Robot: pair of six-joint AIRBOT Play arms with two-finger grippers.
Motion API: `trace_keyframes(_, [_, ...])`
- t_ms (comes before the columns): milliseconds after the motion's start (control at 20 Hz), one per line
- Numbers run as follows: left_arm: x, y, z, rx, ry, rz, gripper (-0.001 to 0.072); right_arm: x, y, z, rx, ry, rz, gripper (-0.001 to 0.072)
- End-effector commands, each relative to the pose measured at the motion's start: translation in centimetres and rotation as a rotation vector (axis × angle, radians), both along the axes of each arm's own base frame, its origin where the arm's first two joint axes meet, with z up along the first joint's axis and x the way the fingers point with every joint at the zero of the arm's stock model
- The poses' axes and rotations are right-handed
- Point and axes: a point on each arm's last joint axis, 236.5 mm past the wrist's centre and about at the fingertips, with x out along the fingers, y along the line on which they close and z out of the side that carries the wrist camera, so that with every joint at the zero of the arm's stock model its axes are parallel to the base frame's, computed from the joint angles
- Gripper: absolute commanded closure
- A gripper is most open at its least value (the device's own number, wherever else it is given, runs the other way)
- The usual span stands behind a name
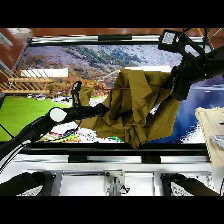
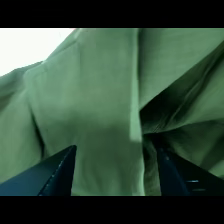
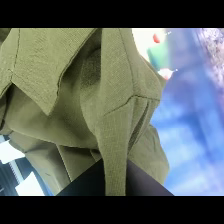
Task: Fold the shirts.
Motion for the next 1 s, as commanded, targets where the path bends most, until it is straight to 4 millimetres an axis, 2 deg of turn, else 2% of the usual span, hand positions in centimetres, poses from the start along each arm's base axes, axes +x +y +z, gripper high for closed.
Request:
trace_keyframes(0, [0.6, -0.7, -0.2, -0.006, -0.008, 0.014, 0.0097, 0.2, 0.0, 0.1, 0.007, -0.005, -0.010, 0.0664])
trace_keyframes(100, [0.4, -0.9, -1.7, 0.000, 0.035, 0.018, 0.0109, 0.3, 0.0, 0.2, 0.008, -0.010, -0.012, 0.0665])
trace_keyframes(150, [0.4, -1.1, -2.4, -0.007, 0.060, 0.026, 0.0205, 0.3, 0.1, 0.2, 0.009, -0.012, -0.013, 0.0664])
trace_keyframes(200, [0.4, -1.1, -2.8, -0.006, 0.071, 0.029, 0.0503, 0.3, 0.1, 0.2, 0.009, -0.011, -0.015, 0.0665])
trace_keyframes(250, [0.7, -0.9, -2.8, -0.004, 0.065, 0.037, 0.0659, 0.3, 0.0, 0.2, 0.011, -0.009, -0.020, 0.0665])
trace_keyframes(350, [2.3, 0.4, -1.6, 0.005, 0.008, 0.052, 0.0660, 0.4, -0.1, 0.2, 0.008, -0.009, -0.025, 0.0665])
trace_keyframes(400, [3.5, 1.6, -0.8, 0.004, -0.018, 0.079, 0.0661, 0.4, 0.0, 0.2, 0.009, -0.011, -0.025, 0.0665])
trace_keyframes(500, [5.8, 5.0, 0.6, -0.012, -0.024, 0.144, 0.0661, 0.6, 0.2, 0.7, 0.022, -0.034, -0.025, 0.0665])
trace_keyframes(650, [7.7, 9.7, 0.8, -0.007, 0.006, 0.198, 0.0661, 1.1, 0.7, 2.6, 0.059, -0.120, -0.031, 0.0665])
trace_keyframes(800, [9.2, 11.8, 2.0, -0.010, -0.021, 0.239, 0.0661, 0.3, 3.3, 4.1, 0.170, -0.128, 0.025, 0.0665])
trace_keyframes(950, [11.0, 13.0, 4.7, -0.017, -0.089, 0.259, 0.0661, -0.3, 4.5, 4.7, 0.221, -0.119, 0.056, 0.0665])
